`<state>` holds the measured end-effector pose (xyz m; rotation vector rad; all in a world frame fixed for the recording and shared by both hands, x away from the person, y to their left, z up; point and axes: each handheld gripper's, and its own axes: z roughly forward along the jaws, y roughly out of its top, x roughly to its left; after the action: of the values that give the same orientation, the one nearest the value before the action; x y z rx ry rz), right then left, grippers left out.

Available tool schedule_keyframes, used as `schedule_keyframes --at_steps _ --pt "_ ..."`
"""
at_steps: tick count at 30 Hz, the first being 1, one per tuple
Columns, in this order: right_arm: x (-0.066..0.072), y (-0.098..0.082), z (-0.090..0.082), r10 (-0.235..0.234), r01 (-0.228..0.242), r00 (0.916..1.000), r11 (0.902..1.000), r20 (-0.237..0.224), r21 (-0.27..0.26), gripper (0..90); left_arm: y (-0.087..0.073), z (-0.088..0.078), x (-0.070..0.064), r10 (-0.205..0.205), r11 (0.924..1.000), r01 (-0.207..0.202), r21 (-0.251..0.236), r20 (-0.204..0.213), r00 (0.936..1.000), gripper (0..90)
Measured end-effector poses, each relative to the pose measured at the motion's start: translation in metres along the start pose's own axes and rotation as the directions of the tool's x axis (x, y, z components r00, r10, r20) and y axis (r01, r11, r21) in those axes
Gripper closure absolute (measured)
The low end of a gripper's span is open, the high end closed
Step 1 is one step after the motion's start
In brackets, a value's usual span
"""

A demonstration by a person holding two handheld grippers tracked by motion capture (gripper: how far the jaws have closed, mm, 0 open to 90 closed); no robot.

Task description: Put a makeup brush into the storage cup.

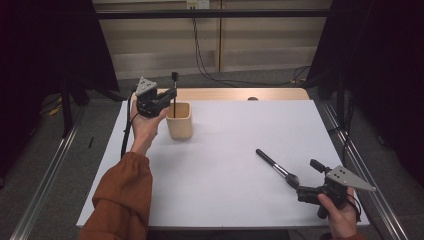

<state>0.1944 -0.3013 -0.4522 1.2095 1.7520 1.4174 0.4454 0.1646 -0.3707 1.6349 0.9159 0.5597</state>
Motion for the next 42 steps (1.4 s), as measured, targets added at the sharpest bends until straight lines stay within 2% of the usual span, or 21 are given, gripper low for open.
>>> schedule_keyframes --at_steps 18,22,27,42 --pt "0.0 0.0 0.0 0.002 -0.002 1.0 1.0 -0.001 0.001 0.0 -0.016 0.005 0.001 -0.003 0.9993 0.004 0.036 -0.006 1.0 86.0" --pt "0.0 0.0 0.0 0.002 -0.002 1.0 1.0 -0.001 0.0 0.0 -0.02 0.005 0.001 -0.024 0.9991 0.024 0.036 -0.008 0.9997 86.0" --pt "0.0 0.0 0.0 0.004 -0.004 1.0 1.0 -0.001 -0.001 0.0 -0.023 0.005 0.001 -0.008 0.9984 0.009 0.056 -0.005 0.9999 86.0" --pt "0.0 0.0 0.0 0.001 -0.001 1.0 1.0 0.001 0.002 0.0 -0.034 0.004 0.005 -0.002 0.9964 0.003 0.085 -0.014 0.9999 86.0"
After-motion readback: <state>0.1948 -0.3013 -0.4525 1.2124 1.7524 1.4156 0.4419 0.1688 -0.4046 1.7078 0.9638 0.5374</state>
